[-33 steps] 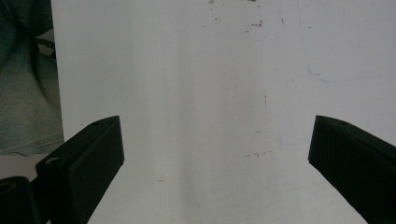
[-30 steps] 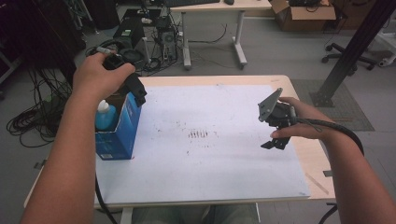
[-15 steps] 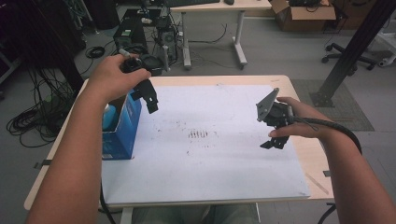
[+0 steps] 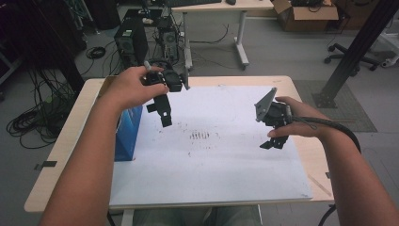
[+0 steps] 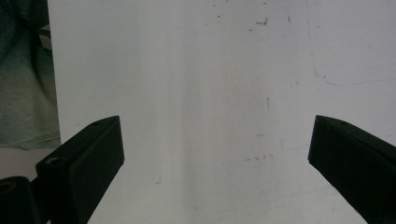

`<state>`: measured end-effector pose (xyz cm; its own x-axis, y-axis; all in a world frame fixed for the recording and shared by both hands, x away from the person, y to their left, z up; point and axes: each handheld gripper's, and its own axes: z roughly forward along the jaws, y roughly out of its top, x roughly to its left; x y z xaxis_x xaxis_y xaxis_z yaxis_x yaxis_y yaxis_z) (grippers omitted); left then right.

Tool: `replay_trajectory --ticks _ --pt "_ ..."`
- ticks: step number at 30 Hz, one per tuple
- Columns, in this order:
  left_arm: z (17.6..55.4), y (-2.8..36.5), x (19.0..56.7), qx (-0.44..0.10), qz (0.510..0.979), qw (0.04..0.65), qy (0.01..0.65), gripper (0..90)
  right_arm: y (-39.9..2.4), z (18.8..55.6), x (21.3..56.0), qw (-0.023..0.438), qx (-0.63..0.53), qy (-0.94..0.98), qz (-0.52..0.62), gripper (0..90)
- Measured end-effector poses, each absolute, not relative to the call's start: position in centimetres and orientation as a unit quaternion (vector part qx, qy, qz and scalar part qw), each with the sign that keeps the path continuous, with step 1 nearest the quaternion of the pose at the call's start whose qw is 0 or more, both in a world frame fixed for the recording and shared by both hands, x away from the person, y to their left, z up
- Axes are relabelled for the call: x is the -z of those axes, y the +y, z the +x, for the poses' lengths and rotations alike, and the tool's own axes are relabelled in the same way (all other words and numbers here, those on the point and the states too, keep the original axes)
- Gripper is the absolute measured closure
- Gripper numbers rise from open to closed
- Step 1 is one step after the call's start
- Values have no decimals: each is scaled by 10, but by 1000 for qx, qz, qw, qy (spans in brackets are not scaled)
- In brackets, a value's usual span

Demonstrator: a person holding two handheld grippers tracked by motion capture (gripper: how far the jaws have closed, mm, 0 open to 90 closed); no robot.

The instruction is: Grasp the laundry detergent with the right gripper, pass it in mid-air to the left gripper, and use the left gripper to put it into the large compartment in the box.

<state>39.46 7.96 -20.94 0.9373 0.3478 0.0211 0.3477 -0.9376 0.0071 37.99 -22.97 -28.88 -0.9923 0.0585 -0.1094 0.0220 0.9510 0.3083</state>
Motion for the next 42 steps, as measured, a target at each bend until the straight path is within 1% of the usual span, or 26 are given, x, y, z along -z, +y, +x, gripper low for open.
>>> replay_trajectory --ticks 8,10,24,34,42 --pt "388 77 229 7 987 -3 161 44 -227 383 292 53 -148 987 19 35" --pt "387 77 231 3 987 -8 161 46 -225 384 292 53 -148 987 20 35" --pt "403 83 234 9 986 -3 168 43 -214 386 289 52 -143 988 14 36" --pt "400 83 234 0 987 2 163 42 -210 391 283 55 -145 988 12 35" --pt "396 82 233 -3 987 0 161 42 -205 391 286 53 -148 987 8 36"
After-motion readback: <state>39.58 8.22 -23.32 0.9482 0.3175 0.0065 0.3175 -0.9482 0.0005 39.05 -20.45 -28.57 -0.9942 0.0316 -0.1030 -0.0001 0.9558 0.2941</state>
